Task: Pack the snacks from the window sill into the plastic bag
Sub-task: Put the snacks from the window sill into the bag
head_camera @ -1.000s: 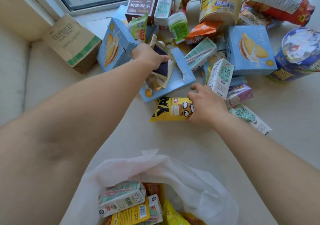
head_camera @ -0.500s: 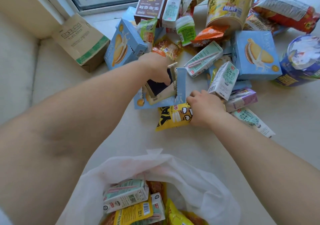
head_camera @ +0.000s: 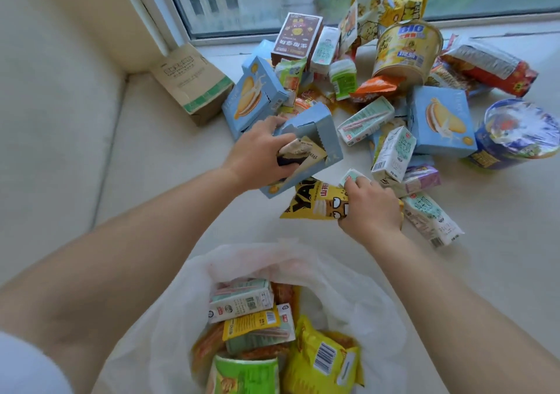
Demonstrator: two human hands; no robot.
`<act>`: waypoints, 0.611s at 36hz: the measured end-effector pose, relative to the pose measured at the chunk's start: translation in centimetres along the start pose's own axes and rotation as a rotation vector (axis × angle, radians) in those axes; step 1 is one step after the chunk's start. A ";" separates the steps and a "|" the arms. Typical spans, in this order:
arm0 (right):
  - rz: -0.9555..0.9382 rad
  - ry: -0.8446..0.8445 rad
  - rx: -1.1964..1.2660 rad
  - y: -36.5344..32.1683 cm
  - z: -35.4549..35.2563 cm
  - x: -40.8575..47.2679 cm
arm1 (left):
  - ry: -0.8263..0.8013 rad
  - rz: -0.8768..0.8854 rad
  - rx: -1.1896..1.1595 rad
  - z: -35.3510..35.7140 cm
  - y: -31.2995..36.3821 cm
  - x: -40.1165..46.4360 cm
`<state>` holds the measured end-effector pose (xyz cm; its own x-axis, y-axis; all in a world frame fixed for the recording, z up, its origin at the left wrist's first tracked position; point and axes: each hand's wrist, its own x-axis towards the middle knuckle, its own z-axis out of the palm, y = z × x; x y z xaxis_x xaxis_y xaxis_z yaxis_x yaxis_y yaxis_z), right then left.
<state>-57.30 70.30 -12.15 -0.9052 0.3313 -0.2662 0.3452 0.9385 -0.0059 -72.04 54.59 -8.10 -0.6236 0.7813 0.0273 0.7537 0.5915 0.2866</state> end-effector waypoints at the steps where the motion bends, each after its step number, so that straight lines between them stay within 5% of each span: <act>1: 0.008 0.023 0.012 -0.1 -0.2 -0.7 | 0.042 0.014 -0.002 -0.5 0.2 -1.3; 5: 0.072 0.077 0.093 -0.6 -1.4 -4.5 | 0.259 0.002 -0.002 -1.7 1.0 -7.0; 12: 0.265 -0.157 0.447 -1.2 -0.4 -11.1 | 0.413 -0.049 0.042 0.3 3.0 -18.7; 22: 0.204 -0.425 0.303 -1.5 5.4 -15.7 | 0.306 0.070 0.035 6.3 5.4 -29.6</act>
<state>-42.30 63.16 -13.22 -0.6545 0.3760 -0.6559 0.6155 0.7688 -0.1734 -48.17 35.88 -13.41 -0.5998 0.7269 0.3345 0.8001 0.5493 0.2410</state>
